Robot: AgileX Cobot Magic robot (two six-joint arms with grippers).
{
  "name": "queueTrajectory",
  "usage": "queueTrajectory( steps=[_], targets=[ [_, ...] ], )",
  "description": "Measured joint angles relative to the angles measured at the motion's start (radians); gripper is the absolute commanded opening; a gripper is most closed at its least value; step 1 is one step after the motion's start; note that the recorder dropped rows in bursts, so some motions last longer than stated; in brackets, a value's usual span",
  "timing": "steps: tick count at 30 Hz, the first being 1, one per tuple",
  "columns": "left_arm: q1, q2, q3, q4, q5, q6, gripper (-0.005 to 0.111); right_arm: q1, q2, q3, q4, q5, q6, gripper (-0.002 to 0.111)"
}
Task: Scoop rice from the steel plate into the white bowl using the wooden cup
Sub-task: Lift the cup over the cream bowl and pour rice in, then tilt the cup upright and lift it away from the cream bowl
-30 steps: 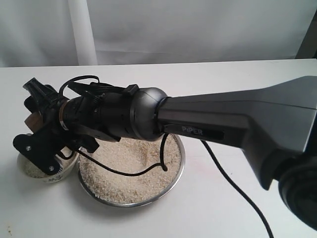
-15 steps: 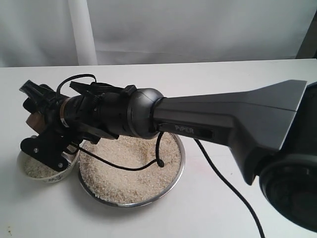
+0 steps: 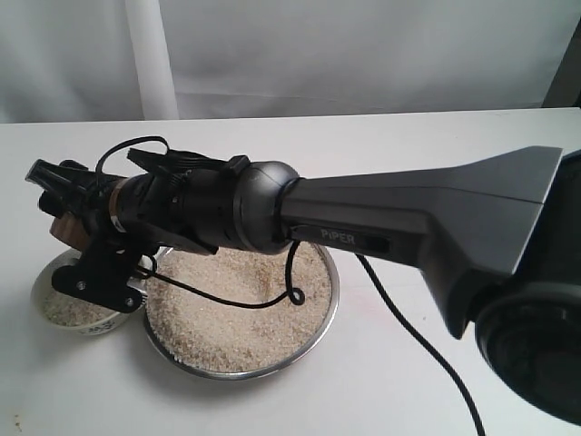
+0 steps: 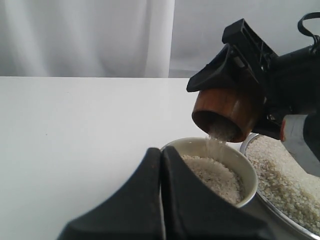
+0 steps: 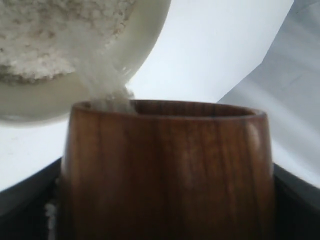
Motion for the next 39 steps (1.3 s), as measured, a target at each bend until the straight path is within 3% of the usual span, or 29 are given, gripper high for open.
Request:
queueTrajectory(
  steps=[11, 20, 32, 39],
  targets=[
    [0.000, 0.000, 0.000, 0.000, 0.000, 0.000, 0.000, 0.000, 0.002, 0.000, -0.002, -0.059, -0.131, 0.000],
    [0.000, 0.000, 0.000, 0.000, 0.000, 0.000, 0.000, 0.000, 0.002, 0.000, 0.017, -0.081, -0.088, 0.000],
    [0.000, 0.000, 0.000, 0.000, 0.000, 0.000, 0.000, 0.000, 0.004, 0.000, 0.028, -0.070, 0.713, 0.000],
    [0.000, 0.000, 0.000, 0.000, 0.000, 0.000, 0.000, 0.013, -0.044, 0.000, -0.048, 0.147, 1.048, 0.000]
  ],
)
